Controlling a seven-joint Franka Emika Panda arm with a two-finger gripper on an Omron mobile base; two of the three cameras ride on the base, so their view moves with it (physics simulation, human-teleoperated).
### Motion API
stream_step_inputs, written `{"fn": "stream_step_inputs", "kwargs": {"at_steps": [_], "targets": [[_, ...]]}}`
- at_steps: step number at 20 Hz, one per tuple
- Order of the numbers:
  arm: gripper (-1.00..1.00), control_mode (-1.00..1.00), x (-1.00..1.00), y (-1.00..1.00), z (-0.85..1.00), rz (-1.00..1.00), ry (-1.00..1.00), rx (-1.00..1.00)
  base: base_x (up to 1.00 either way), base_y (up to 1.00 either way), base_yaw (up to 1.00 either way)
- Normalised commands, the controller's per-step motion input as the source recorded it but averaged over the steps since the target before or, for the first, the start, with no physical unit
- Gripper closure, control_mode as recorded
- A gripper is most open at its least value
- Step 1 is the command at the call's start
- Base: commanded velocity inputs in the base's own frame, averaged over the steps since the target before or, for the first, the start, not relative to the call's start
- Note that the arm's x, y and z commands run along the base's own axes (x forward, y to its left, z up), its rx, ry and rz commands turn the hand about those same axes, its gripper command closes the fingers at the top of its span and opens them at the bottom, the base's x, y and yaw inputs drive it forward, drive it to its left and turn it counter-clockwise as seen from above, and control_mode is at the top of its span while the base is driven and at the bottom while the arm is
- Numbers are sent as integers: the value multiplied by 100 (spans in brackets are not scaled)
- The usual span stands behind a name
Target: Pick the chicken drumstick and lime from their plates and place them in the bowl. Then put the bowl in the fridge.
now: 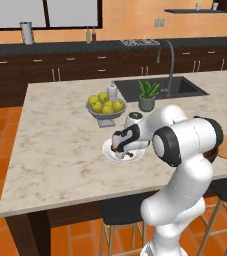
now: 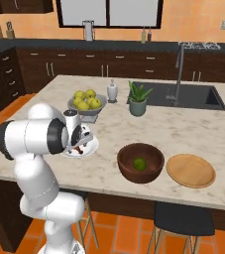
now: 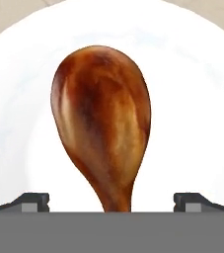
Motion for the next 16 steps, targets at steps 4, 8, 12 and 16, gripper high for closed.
{"fn": "stream_step_inputs", "kwargs": {"at_steps": [4,8,12,16], "targets": [[100,-100,5,4,-31,5,2,0,0,0,0],[100,-100,13,0,-23,6,0,0,0,0,0],[100,-100,34,-2,-18,7,2,0,0,0,0],[100,-100,12,0,-3,1,0,0,0,0,0]]}}
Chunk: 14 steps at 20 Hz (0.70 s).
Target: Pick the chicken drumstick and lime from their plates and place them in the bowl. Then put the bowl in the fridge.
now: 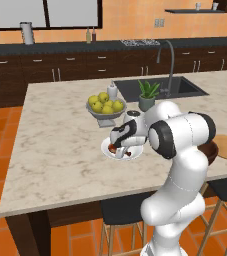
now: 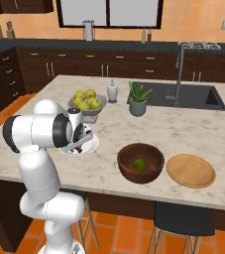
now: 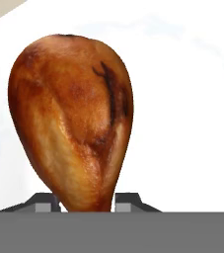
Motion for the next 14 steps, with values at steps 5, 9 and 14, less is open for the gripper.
{"fn": "stream_step_inputs", "kwargs": {"at_steps": [5,9,14], "targets": [[100,-100,-12,-4,29,-3,0,0,0,0,0],[100,-100,-45,-44,79,-12,0,2,0,0,0],[100,-100,-73,-68,98,-21,0,2,0,0,0]]}}
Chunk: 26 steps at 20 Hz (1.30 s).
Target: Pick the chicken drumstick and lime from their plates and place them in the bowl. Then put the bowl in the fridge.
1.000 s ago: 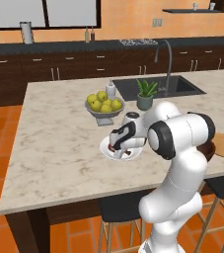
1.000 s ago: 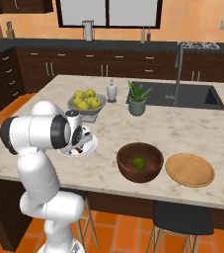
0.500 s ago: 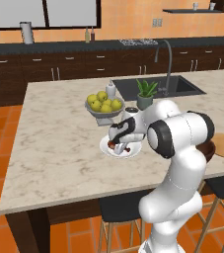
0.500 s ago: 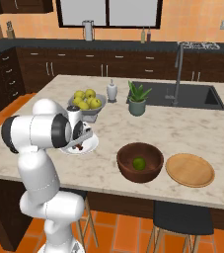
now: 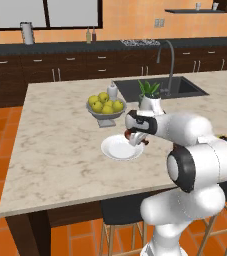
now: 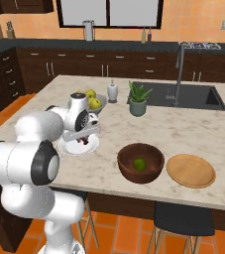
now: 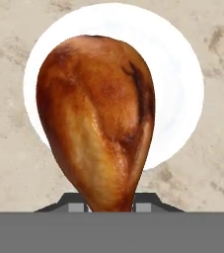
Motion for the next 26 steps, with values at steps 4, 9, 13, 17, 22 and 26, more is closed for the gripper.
{"fn": "stream_step_inputs", "kwargs": {"at_steps": [4,9,13,17,22,26], "targets": [[100,-100,-81,-84,69,-28,0,0,0,0,0],[100,-100,-66,-99,28,-26,0,2,0,0,0],[100,-100,-6,-100,4,-12,0,15,0,0,0],[100,-100,2,-100,5,-4,0,31,0,0,0],[100,-100,5,-96,20,-9,7,11,0,0,0],[100,-100,40,-85,-14,-7,12,0,0,0,0]]}}
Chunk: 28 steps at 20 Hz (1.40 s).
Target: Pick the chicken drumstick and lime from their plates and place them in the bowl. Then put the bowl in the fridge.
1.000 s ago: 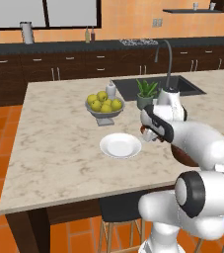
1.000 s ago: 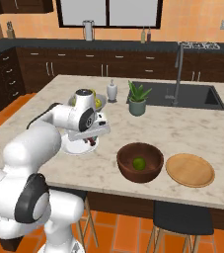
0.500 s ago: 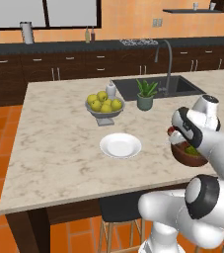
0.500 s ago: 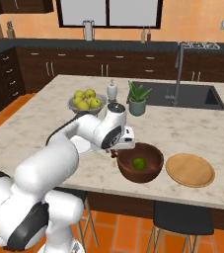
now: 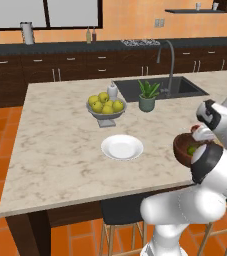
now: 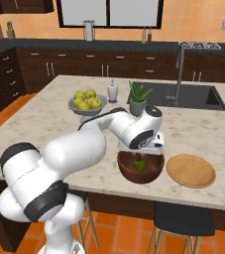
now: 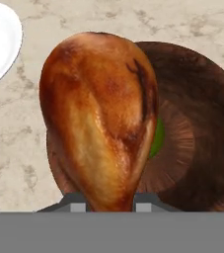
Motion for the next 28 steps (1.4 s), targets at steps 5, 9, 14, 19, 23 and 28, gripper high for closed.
{"fn": "stream_step_inputs", "kwargs": {"at_steps": [5,9,14,19,23,28], "targets": [[100,-100,10,-36,-46,-1,7,-2,0,0,0],[100,-100,3,0,-21,2,0,-3,0,0,0],[-100,-100,0,15,-6,0,0,0,0,0,0],[-100,-100,0,4,-4,0,0,0,0,0,0],[-100,-100,0,0,-3,0,0,0,0,0,0],[-100,-100,-12,11,16,0,-2,-11,0,0,0]]}}
